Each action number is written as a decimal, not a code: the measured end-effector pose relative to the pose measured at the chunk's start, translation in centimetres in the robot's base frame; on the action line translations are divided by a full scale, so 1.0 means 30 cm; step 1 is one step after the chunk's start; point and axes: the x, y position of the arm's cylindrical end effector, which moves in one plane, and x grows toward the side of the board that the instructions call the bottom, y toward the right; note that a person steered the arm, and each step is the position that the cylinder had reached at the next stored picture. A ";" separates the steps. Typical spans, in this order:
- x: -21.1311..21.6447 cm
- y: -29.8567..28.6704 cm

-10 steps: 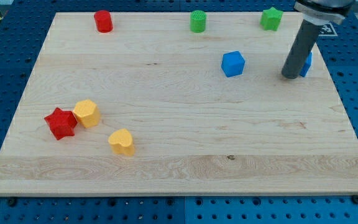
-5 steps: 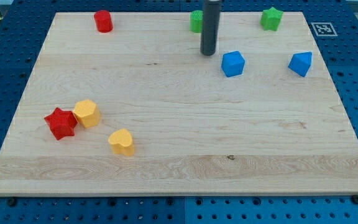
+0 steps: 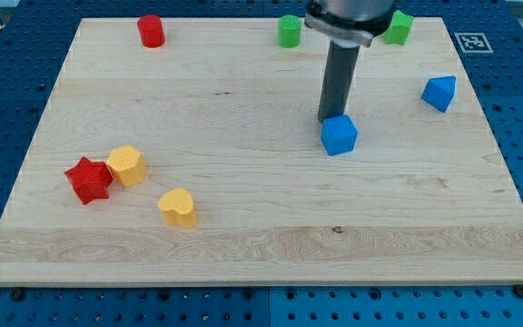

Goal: Slide blue cube towards bottom right

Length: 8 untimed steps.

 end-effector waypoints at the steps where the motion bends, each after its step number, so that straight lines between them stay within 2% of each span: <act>1: 0.101 -0.010; 4: 0.361 0.182; 7: 0.361 0.408; 8: 0.348 0.374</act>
